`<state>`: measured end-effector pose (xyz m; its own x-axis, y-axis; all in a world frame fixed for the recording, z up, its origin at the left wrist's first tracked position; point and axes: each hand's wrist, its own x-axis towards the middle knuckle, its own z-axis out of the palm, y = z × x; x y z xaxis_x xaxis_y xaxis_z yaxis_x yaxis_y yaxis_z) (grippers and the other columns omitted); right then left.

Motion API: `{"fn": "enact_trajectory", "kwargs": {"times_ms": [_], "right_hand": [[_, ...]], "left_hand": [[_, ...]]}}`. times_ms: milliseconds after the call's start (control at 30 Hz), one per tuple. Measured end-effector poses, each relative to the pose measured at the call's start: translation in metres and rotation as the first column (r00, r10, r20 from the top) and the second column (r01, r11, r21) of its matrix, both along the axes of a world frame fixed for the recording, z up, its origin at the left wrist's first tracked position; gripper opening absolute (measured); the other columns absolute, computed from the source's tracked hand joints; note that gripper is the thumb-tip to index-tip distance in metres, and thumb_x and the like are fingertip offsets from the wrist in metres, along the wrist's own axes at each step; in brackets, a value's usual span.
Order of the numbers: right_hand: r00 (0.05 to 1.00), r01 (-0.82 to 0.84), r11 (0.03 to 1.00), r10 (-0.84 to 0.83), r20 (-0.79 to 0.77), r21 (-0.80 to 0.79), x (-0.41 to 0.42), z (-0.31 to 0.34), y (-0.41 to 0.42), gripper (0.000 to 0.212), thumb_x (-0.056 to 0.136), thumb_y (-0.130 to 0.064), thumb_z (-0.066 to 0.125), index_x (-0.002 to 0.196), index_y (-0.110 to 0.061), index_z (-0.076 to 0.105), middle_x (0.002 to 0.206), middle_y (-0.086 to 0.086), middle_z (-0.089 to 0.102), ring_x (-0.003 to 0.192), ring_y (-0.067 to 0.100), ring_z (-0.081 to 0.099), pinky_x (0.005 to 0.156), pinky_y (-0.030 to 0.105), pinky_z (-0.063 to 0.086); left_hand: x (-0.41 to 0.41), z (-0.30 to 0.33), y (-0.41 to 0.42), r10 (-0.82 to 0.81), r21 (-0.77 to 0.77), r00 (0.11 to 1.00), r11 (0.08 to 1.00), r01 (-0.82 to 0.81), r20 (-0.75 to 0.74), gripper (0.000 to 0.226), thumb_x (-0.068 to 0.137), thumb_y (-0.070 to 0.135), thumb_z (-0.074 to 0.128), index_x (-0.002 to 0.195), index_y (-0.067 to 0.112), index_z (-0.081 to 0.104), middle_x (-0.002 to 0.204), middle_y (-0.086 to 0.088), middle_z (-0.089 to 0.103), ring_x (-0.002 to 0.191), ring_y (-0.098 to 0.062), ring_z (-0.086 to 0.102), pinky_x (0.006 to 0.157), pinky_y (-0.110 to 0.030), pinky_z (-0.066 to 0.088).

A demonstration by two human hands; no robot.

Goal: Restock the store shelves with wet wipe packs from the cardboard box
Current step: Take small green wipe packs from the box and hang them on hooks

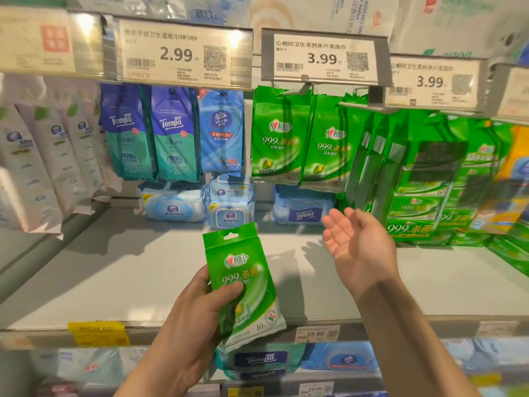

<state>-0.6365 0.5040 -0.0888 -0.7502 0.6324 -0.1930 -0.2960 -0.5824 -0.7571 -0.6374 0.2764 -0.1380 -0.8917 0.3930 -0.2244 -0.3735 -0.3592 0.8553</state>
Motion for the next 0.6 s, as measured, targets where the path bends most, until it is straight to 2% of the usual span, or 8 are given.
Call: {"fn": "enact_trajectory", "kwargs": {"times_ms": [100, 167, 267, 367, 467, 533, 600], "right_hand": [[0.999, -0.053, 0.994, 0.052, 0.008, 0.093, 0.015, -0.005, -0.008, 0.013, 0.105, -0.018, 0.051, 0.100, -0.010, 0.060, 0.075, 0.007, 0.069, 0.062, 0.020, 0.067, 0.066, 0.032, 0.049], [0.995, -0.096, 0.978, 0.096, 0.012, 0.183, 0.029, -0.010, -0.014, 0.011, 0.104, -0.014, 0.051, 0.103, -0.007, 0.060, 0.069, 0.008, 0.065, 0.060, 0.022, 0.062, 0.064, 0.034, 0.046], [0.984, -0.179, 0.929, 0.171, 0.054, 0.324, 0.048, -0.022, -0.025, 0.014, 0.104, -0.009, 0.048, 0.107, -0.004, 0.061, 0.072, 0.014, 0.065, 0.060, 0.025, 0.061, 0.064, 0.038, 0.044], [0.966, -0.259, 0.861, 0.218, 0.141, 0.438, 0.063, -0.038, -0.032, 0.021, 0.106, -0.011, 0.046, 0.107, -0.003, 0.066, 0.081, 0.020, 0.068, 0.063, 0.027, 0.061, 0.059, 0.037, 0.044], [0.939, -0.342, 0.803, 0.277, 0.202, 0.489, 0.073, -0.048, -0.035, 0.030, 0.104, -0.029, 0.052, 0.109, -0.002, 0.066, 0.085, 0.020, 0.069, 0.064, 0.028, 0.060, 0.051, 0.032, 0.045], [0.914, -0.407, 0.762, 0.340, 0.223, 0.503, 0.078, -0.050, -0.033, 0.037, 0.097, -0.038, 0.060, 0.110, -0.003, 0.066, 0.090, 0.027, 0.067, 0.061, 0.030, 0.063, 0.049, 0.030, 0.046], [0.889, -0.458, 0.706, 0.372, 0.268, 0.540, 0.083, -0.052, -0.031, 0.031, 0.095, -0.031, 0.058, 0.108, -0.004, 0.066, 0.084, 0.026, 0.070, 0.059, 0.026, 0.064, 0.052, 0.029, 0.048]], "left_hand": [[0.000, 0.003, 0.004, -0.007, 0.003, 0.999, 1.000, 0.007, -0.033, 0.031, 0.095, -0.002, 0.057, 0.124, 0.007, 0.063, 0.111, -0.021, 0.075, 0.096, -0.038, 0.075, 0.075, -0.042, 0.060], [0.000, 0.005, 0.007, -0.018, -0.004, 0.998, 1.000, 0.017, -0.067, 0.030, 0.095, -0.001, 0.057, 0.123, 0.007, 0.064, 0.112, -0.019, 0.075, 0.098, -0.038, 0.075, 0.076, -0.042, 0.060], [0.000, 0.010, 0.013, -0.027, -0.039, 0.989, 0.999, 0.022, -0.145, 0.029, 0.096, 0.000, 0.057, 0.121, 0.010, 0.066, 0.112, -0.016, 0.076, 0.101, -0.035, 0.074, 0.086, -0.045, 0.057], [0.001, 0.019, 0.019, -0.052, -0.065, 0.973, 0.997, 0.038, -0.226, 0.029, 0.095, 0.002, 0.060, 0.120, 0.016, 0.068, 0.112, -0.010, 0.077, 0.103, -0.032, 0.074, 0.093, -0.048, 0.055], [0.000, 0.026, 0.024, -0.072, -0.052, 0.952, 0.997, 0.059, -0.297, 0.032, 0.093, 0.003, 0.061, 0.121, 0.018, 0.067, 0.113, -0.008, 0.077, 0.103, -0.029, 0.074, 0.089, -0.043, 0.055], [0.000, 0.030, 0.028, -0.087, -0.042, 0.936, 0.996, 0.078, -0.342, 0.035, 0.093, 0.003, 0.061, 0.124, 0.019, 0.065, 0.115, -0.007, 0.076, 0.104, -0.027, 0.074, 0.083, -0.038, 0.058], [-0.001, 0.033, 0.032, -0.115, -0.042, 0.916, 0.993, 0.107, -0.385, 0.038, 0.093, 0.005, 0.060, 0.127, 0.022, 0.063, 0.117, -0.006, 0.076, 0.105, -0.027, 0.074, 0.080, -0.034, 0.060]]}}
